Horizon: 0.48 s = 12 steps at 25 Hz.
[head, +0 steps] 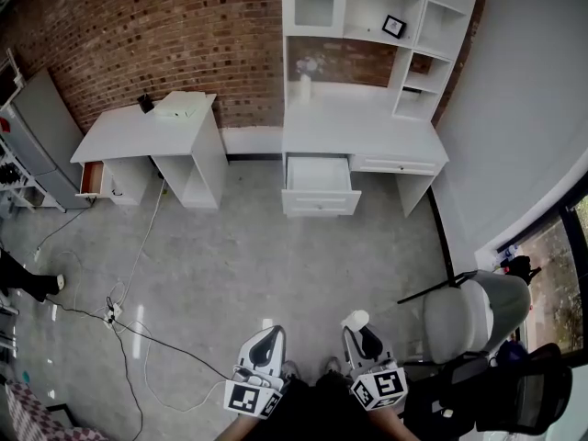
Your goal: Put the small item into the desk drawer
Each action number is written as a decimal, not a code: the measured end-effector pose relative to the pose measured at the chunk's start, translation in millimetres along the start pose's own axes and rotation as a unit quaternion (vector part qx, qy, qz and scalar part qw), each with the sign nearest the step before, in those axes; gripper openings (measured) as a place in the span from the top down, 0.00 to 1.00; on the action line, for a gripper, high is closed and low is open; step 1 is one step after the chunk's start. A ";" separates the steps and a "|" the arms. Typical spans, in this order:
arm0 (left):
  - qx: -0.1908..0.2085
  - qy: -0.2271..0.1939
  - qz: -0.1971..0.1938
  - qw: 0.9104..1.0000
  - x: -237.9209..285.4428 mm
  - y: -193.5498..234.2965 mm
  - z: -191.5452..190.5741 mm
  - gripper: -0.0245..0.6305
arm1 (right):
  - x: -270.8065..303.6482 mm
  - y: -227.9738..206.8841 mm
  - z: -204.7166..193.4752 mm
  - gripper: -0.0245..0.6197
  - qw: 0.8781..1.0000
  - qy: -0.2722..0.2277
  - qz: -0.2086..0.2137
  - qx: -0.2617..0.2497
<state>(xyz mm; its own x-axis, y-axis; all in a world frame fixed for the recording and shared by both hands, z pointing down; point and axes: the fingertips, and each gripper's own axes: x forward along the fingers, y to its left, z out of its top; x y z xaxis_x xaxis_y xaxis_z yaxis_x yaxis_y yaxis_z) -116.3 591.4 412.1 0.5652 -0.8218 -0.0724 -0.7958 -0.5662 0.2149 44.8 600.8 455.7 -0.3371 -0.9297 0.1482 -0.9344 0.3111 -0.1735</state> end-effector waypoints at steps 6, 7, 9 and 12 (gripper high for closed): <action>-0.001 0.004 -0.017 1.000 -6.2 14.3 -7.2 0.93 | 10.1 15.2 -5.8 0.75 1.000 -0.004 -0.005 -0.006; -0.003 0.006 -0.019 1.000 -4.0 16.2 -8.7 0.93 | 12.7 15.7 -4.8 0.75 1.000 -0.003 -0.005 -0.006; -0.009 0.009 -0.020 1.000 1.4 19.6 -11.0 0.93 | 18.1 14.5 -2.8 0.75 1.000 -0.003 -0.006 -0.004; -0.013 0.010 -0.018 1.000 15.7 26.9 -11.8 0.93 | 33.0 5.9 -0.1 0.75 1.000 -0.002 -0.004 -0.003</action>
<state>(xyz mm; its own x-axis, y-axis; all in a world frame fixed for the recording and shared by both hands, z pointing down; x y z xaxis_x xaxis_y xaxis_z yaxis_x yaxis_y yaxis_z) -126.3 564.0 428.2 0.5975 -0.7996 -0.0602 -0.7692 -0.5927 0.2386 28.1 572.0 459.7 -0.3295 -0.9328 0.1461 -0.9376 0.3051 -0.1665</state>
